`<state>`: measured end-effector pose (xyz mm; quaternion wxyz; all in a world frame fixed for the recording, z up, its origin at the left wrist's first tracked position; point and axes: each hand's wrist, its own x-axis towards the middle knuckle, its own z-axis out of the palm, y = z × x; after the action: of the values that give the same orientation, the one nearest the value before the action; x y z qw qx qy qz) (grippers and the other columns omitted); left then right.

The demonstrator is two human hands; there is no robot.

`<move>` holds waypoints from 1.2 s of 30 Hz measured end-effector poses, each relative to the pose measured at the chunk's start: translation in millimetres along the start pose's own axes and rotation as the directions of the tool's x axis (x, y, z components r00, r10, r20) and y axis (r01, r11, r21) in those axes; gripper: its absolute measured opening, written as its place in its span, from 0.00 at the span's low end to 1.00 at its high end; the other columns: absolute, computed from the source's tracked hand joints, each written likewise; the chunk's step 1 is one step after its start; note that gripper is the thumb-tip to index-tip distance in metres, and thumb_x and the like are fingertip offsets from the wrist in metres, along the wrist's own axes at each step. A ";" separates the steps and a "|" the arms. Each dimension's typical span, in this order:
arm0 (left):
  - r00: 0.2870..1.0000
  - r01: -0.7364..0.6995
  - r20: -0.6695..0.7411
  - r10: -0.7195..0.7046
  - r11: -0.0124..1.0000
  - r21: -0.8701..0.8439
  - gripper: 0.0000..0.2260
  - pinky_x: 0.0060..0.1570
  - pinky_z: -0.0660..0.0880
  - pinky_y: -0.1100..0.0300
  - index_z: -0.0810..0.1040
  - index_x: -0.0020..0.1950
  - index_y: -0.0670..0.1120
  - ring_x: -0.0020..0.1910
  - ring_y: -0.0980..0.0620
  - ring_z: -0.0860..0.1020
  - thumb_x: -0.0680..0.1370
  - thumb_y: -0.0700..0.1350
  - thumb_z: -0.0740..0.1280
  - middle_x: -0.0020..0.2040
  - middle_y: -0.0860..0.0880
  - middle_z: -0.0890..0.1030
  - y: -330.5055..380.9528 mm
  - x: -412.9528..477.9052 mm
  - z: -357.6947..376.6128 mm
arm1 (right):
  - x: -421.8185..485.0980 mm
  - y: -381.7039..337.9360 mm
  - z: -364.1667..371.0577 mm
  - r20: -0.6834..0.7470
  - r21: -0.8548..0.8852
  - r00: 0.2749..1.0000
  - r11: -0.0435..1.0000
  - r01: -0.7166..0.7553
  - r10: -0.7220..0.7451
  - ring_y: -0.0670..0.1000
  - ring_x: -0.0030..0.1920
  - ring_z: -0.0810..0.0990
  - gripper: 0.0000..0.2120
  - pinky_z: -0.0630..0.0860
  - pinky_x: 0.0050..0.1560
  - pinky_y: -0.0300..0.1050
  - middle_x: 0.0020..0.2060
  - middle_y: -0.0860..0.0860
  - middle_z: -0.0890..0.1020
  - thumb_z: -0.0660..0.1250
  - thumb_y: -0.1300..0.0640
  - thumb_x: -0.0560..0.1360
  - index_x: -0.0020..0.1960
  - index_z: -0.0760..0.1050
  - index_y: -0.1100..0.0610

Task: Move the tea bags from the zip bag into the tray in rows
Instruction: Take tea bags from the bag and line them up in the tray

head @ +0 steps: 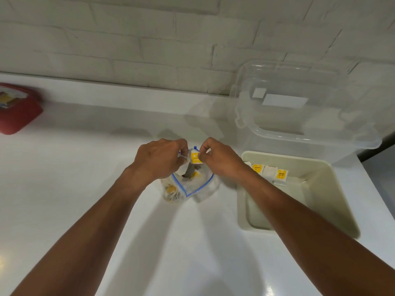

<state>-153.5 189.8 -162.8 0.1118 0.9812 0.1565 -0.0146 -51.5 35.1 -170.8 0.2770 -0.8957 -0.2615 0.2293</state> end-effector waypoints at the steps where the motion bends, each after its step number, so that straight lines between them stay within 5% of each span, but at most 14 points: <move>1: 1.000 0.013 0.012 -0.013 1.000 -0.021 0.04 0.43 0.71 0.57 0.72 0.51 0.60 0.50 0.50 0.78 0.79 0.58 0.62 0.50 0.57 0.80 0.2 0.6 -1.8 | -2.2 0.3 -2.3 0.027 0.087 1.000 0.996 -0.006 0.004 0.51 0.36 0.78 0.01 0.74 0.41 0.45 0.45 0.50 0.82 0.64 0.51 0.76 0.47 0.73 0.47; 4: 0.997 0.039 0.067 -0.032 0.992 -0.116 0.03 0.43 0.73 0.56 0.73 0.51 0.61 0.49 0.50 0.78 0.79 0.57 0.62 0.48 0.57 0.81 2.0 3.0 -7.7 | -10.3 1.3 -10.9 0.098 0.313 0.995 0.948 -0.047 0.017 0.47 0.29 0.78 0.02 0.70 0.33 0.40 0.43 0.51 0.82 0.65 0.55 0.77 0.49 0.74 0.52; 8: 0.992 0.043 0.128 -0.009 0.963 -0.267 0.08 0.46 0.78 0.51 0.78 0.56 0.58 0.43 0.51 0.79 0.80 0.48 0.64 0.47 0.55 0.81 8.1 2.4 -14.0 | -15.2 1.5 -17.9 0.096 0.435 0.995 0.897 -0.072 0.034 0.48 0.31 0.77 0.03 0.70 0.30 0.38 0.36 0.49 0.79 0.69 0.59 0.75 0.45 0.75 0.53; 12: 0.989 0.063 0.146 -0.011 0.931 -0.359 0.09 0.41 0.76 0.52 0.80 0.52 0.56 0.38 0.52 0.78 0.78 0.45 0.64 0.43 0.55 0.81 13.8 0.7 -16.3 | -16.0 0.9 -22.4 0.065 0.504 0.997 0.862 -0.062 0.033 0.50 0.37 0.78 0.05 0.76 0.37 0.43 0.40 0.52 0.80 0.68 0.62 0.73 0.44 0.76 0.53; 17: 0.957 0.218 0.287 -0.045 0.766 -0.606 0.09 0.34 0.72 0.62 0.77 0.54 0.54 0.34 0.53 0.77 0.78 0.42 0.65 0.41 0.47 0.80 11.7 0.1 -20.0 | -12.2 1.6 -24.1 0.110 0.556 0.994 0.827 -0.085 0.028 0.54 0.43 0.83 0.08 0.82 0.52 0.52 0.44 0.54 0.82 0.62 0.63 0.76 0.50 0.78 0.54; 23: 0.942 0.288 0.335 -0.011 0.537 -0.793 0.10 0.32 0.77 0.60 0.74 0.56 0.45 0.35 0.48 0.80 0.77 0.38 0.71 0.40 0.40 0.82 12.2 -1.7 -31.4 | -15.1 3.3 -36.9 0.148 0.531 0.988 0.846 -0.050 -0.035 0.56 0.42 0.86 0.13 0.84 0.44 0.50 0.39 0.53 0.80 0.65 0.67 0.76 0.58 0.75 0.56; 27: 0.930 0.337 0.363 -0.057 0.526 -0.781 0.11 0.33 0.77 0.60 0.76 0.54 0.42 0.37 0.47 0.81 0.75 0.37 0.73 0.44 0.40 0.84 20.1 1.6 -30.3 | -15.8 1.6 -43.0 0.133 0.477 0.991 0.878 -0.037 -0.030 0.48 0.35 0.81 0.11 0.80 0.37 0.42 0.39 0.52 0.80 0.65 0.67 0.75 0.55 0.77 0.56; 32: 0.954 0.282 0.296 -0.043 0.454 -0.845 0.05 0.47 0.81 0.51 0.82 0.50 0.37 0.41 0.45 0.84 0.76 0.37 0.72 0.44 0.41 0.85 40.1 3.5 -22.2 | -19.2 7.3 -47.1 0.104 0.421 0.994 0.907 -0.019 -0.028 0.47 0.33 0.76 0.10 0.75 0.34 0.40 0.41 0.51 0.78 0.61 0.64 0.79 0.54 0.77 0.52; 36: 0.948 0.308 0.319 -0.024 0.338 -0.889 0.10 0.55 0.81 0.54 0.85 0.50 0.38 0.46 0.49 0.84 0.74 0.44 0.75 0.47 0.41 0.86 52.8 2.0 -24.3 | -23.1 15.6 -52.8 0.083 0.467 0.995 0.884 0.012 -0.058 0.45 0.32 0.76 0.07 0.74 0.34 0.41 0.41 0.51 0.78 0.64 0.61 0.80 0.56 0.76 0.52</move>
<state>-135.3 147.0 -127.9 0.6638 0.7120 0.2216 -0.0575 -34.3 -9.6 -135.1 0.4754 -0.7863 -0.2277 0.3224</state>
